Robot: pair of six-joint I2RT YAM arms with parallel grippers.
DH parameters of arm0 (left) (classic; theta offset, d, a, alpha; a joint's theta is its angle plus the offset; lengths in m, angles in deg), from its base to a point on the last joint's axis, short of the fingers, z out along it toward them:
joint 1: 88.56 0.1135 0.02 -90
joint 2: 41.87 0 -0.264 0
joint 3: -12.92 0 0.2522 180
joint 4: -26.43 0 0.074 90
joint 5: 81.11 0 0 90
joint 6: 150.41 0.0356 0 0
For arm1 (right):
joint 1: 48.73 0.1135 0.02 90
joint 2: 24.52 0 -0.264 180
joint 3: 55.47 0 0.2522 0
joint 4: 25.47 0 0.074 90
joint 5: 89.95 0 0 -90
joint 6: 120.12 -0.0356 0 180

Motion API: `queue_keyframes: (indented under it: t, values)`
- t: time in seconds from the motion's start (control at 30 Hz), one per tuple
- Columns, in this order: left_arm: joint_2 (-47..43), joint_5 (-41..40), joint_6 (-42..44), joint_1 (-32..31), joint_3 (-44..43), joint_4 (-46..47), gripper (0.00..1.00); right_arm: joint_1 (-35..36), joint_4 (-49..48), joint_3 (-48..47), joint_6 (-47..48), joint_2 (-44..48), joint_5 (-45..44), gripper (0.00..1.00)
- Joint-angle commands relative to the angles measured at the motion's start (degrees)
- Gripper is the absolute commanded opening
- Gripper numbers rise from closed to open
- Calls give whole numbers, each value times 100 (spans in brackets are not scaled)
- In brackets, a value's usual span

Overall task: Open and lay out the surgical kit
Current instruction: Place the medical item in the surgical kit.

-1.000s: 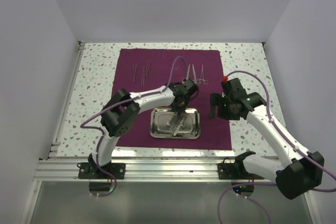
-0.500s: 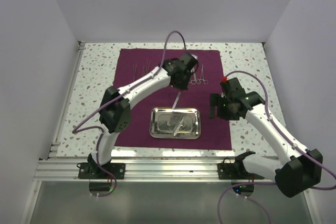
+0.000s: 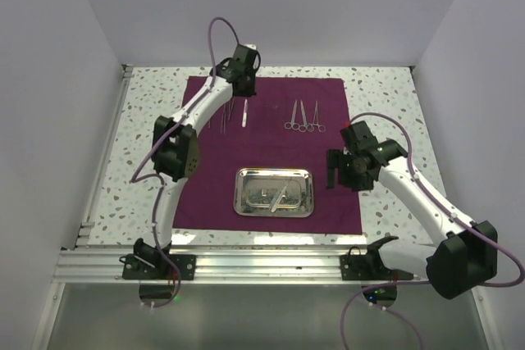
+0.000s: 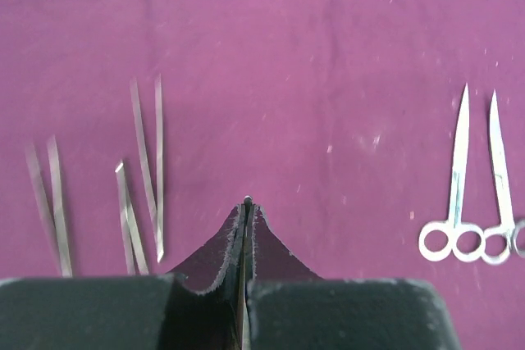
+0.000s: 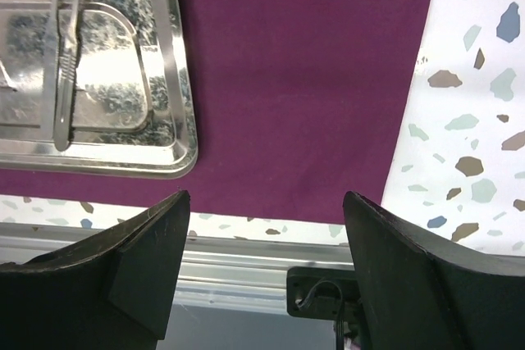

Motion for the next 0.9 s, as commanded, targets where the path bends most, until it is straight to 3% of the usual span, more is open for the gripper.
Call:
queue_keyframes:
  t: [0.0, 0.33, 0.4, 0.43, 0.47, 0.57, 0.73, 0.87]
  values:
    - [155, 244, 184, -76, 32, 1141, 0, 17, 201, -109, 89, -116, 86, 79]
    - [824, 139, -132, -6, -135, 1626, 3, 17, 377, -144, -8, -64, -55, 79]
    - [824, 42, -176, 12, -143, 1503, 20, 8, 377, -144, -26, -46, -81, 79]
    - [737, 50, -176, 21, -135, 1476, 41, 17, 386, -153, -26, -46, -73, 79]
    - [675, 42, -176, 21, -65, 1450, 52, 17, 377, -144, -26, -37, -90, 79]
    - [271, 7, -97, 21, 146, 1388, 72, 17, 316, -136, -35, -37, -73, 79]
    - [-721, 24, -114, -49, 734, 950, 72, 8, 140, -83, -52, -2, -11, 79]
    - [-1548, 86, 8, -653, 2224, 835, 69, 8, -71, -13, -78, 7, 7, 79]
